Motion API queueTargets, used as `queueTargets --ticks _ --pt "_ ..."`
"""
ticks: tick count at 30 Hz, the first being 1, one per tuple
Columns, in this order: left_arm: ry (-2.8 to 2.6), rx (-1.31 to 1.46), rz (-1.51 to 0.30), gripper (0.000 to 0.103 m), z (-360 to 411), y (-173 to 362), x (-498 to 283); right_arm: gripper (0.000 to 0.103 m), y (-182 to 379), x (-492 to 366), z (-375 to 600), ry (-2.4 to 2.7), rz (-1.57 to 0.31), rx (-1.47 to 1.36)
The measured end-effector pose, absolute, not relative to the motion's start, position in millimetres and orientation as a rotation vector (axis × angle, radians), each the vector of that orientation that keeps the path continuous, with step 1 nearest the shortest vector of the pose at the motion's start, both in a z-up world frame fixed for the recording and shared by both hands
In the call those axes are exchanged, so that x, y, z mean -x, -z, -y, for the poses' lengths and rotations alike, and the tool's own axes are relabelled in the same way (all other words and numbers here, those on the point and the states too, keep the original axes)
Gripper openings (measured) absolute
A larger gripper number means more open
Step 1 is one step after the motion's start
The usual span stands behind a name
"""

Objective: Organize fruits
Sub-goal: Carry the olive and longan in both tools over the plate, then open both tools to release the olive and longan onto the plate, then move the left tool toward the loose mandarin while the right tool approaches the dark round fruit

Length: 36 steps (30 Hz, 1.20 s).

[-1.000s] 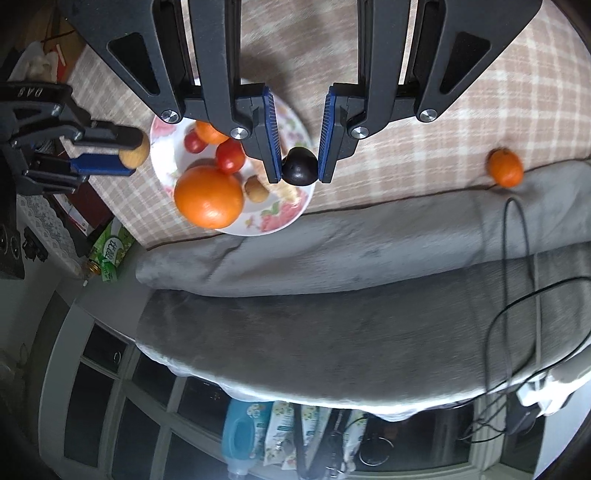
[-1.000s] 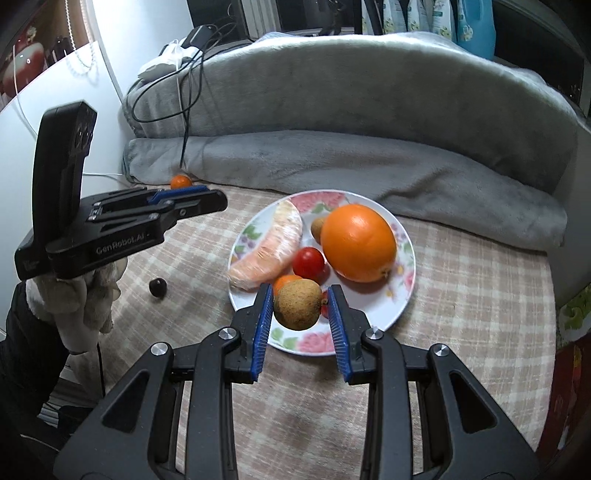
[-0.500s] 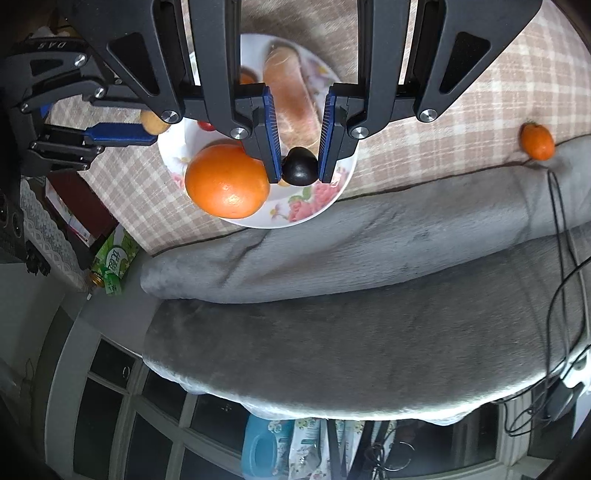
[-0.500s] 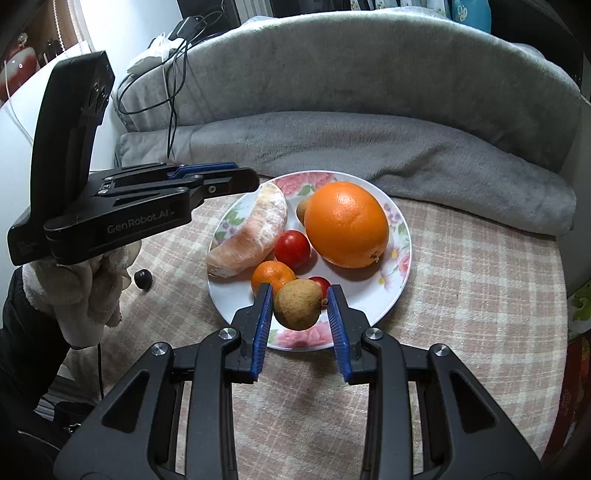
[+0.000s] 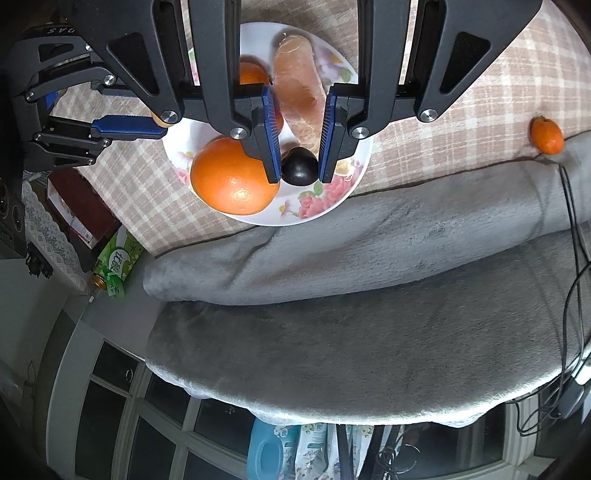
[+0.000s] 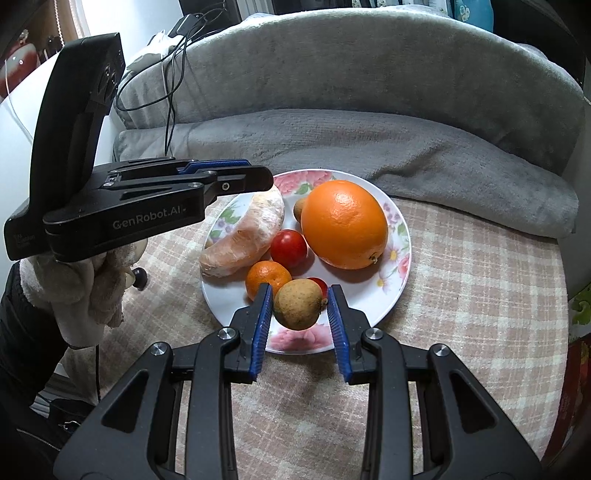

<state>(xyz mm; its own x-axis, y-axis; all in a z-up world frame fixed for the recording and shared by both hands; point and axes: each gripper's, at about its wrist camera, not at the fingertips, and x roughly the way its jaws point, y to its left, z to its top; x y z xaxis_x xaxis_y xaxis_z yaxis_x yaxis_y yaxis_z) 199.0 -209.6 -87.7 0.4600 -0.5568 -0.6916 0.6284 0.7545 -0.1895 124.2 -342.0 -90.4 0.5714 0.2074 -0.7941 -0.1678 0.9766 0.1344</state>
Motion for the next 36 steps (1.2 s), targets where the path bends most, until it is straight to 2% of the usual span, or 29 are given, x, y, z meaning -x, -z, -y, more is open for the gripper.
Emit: queueTargets --ticks 3,5,6,7,9,11,13,15,17,19,22,36 --pt "0.732 -0.101 -0.810 0.020 209.9 87.2 -198.0 0.032 90.3 -125.7 342.1 -0.222 -0.938 -0.050" --pt "0.732 -0.097 -0.809 0.020 209.2 86.7 -197.6 0.045 89.6 -125.9 341.5 -0.218 -0.934 -0.046" --pt "0.731 -0.097 -0.809 0.020 209.2 86.7 -197.6 0.055 88.5 -125.2 341.2 -0.217 -0.927 -0.045" --pt "0.730 -0.096 -0.809 0.021 208.9 86.8 -197.6 0.059 87.4 -124.4 340.7 -0.216 -0.920 -0.043" --pt "0.728 -0.096 -0.809 0.031 208.3 86.8 -197.3 0.059 85.0 -123.2 339.1 -0.218 -0.911 -0.037" --pt "0.729 -0.095 -0.805 0.033 207.8 85.5 -196.3 0.061 83.9 -122.8 338.3 -0.217 -0.911 -0.034" --pt "0.728 -0.094 -0.798 0.042 207.4 84.0 -195.4 0.075 83.5 -122.0 336.6 -0.218 -0.910 -0.028" --pt "0.723 -0.092 -0.791 0.060 206.5 82.5 -194.7 0.077 82.7 -120.9 335.6 -0.215 -0.904 -0.024" --pt "0.721 -0.090 -0.788 0.065 205.8 80.8 -194.4 0.078 81.8 -120.6 334.4 -0.216 -0.903 -0.024" --pt "0.717 -0.088 -0.785 0.066 204.6 79.4 -194.3 0.087 81.5 -120.9 334.1 -0.215 -0.901 -0.024" --pt "0.704 -0.082 -0.782 0.074 201.6 77.8 -194.6 0.088 79.2 -118.9 332.7 -0.211 -0.893 -0.020" --pt "0.665 -0.057 -0.773 0.075 179.6 70.0 -190.3 0.088 72.6 -115.7 326.7 -0.143 -0.891 0.009"
